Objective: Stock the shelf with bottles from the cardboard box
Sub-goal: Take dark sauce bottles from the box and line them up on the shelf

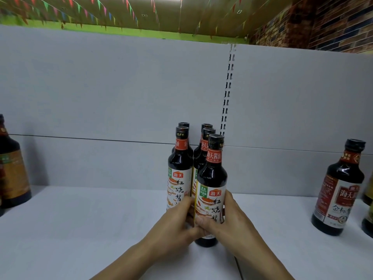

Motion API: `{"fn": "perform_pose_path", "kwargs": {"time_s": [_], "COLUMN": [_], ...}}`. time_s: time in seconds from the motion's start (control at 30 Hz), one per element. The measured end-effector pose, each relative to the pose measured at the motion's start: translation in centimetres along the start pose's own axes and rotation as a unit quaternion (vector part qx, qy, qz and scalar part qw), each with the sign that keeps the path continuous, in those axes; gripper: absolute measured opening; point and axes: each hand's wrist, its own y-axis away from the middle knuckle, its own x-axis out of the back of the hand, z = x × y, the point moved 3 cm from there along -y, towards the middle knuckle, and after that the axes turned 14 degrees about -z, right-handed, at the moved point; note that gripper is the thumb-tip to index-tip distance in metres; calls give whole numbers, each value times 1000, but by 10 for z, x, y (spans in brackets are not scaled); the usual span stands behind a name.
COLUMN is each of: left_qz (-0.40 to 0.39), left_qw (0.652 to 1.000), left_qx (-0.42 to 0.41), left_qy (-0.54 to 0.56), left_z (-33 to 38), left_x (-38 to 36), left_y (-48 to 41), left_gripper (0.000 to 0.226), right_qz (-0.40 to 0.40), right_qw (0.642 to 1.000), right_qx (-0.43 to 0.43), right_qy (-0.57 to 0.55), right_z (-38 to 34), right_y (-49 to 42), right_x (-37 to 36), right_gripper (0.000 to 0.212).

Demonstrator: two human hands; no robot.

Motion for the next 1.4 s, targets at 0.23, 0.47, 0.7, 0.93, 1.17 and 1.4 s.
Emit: {"fn": "perform_pose_path", "kwargs": {"time_s": [0.23, 0.47, 0.7, 0.93, 1.17, 1.4], "left_qz": [-10, 11, 10, 16, 33, 80], "left_qw": [1000, 999, 998, 999, 998, 994], "left_qx": [-17, -24, -24, -14, -6, 13], "left_qy": [-4, -36, -50, -30, -44, -76], "left_z": [8, 10, 13, 17, 19, 25], "left_x": [0, -2, -1, -3, 1, 17], "left_y": [8, 11, 14, 12, 17, 35], "left_gripper": [43, 51, 51, 54, 52, 56], "right_qz": [2, 32, 55, 50, 73, 177], "right_qw": [1000, 997, 994, 995, 993, 976], "right_qx": [3, -4, -13, -6, 17, 75], "right_qy": [30, 67, 88, 91, 87, 106], "right_z": [-2, -1, -4, -2, -5, -27], "right_y": [5, 12, 10, 8, 14, 28], "right_x": [-1, -1, -1, -2, 1, 7], "right_gripper": [76, 59, 63, 64, 76, 56]}}
